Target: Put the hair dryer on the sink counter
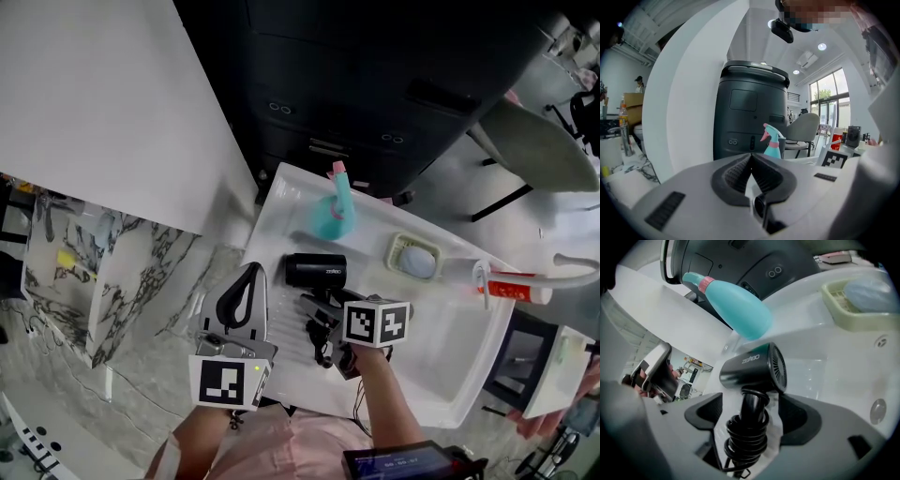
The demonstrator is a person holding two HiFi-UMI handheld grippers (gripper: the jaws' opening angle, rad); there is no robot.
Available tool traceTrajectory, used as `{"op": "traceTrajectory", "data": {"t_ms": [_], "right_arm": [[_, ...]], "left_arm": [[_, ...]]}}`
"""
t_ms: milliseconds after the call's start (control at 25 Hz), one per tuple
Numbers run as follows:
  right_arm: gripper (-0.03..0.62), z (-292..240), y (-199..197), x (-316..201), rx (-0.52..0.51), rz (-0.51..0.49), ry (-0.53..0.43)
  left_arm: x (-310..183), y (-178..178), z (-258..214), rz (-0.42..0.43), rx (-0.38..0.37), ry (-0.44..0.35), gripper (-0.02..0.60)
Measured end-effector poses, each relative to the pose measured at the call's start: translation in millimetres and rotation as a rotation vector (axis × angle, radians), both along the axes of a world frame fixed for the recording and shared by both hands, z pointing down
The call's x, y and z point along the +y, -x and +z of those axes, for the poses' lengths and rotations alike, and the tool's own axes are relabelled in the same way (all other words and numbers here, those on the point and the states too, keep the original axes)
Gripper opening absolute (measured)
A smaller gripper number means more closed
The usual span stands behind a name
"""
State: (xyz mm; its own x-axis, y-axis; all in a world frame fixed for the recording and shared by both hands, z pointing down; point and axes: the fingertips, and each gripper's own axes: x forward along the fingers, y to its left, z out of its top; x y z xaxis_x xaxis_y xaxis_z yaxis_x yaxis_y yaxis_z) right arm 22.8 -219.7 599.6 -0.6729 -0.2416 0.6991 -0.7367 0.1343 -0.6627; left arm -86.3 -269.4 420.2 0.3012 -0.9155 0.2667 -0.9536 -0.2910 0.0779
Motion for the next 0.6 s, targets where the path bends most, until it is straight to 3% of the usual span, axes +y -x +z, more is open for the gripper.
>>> {"op": "traceTrajectory", "data": {"t_ms": [200, 600], "right_arm": [[0.385, -1.0, -5.5, 2.4, 0.062, -0.019, -0.048], [0.385, -35.2, -28.0, -6.5, 0.072, 0.075, -0.161]], "left_arm": [[6.0, 0.5, -1.4, 0.000, -0.002, -0.004, 0.009], [21.6, -1.1, -19.8, 0.009, -0.003, -0.036, 0.009]]}}
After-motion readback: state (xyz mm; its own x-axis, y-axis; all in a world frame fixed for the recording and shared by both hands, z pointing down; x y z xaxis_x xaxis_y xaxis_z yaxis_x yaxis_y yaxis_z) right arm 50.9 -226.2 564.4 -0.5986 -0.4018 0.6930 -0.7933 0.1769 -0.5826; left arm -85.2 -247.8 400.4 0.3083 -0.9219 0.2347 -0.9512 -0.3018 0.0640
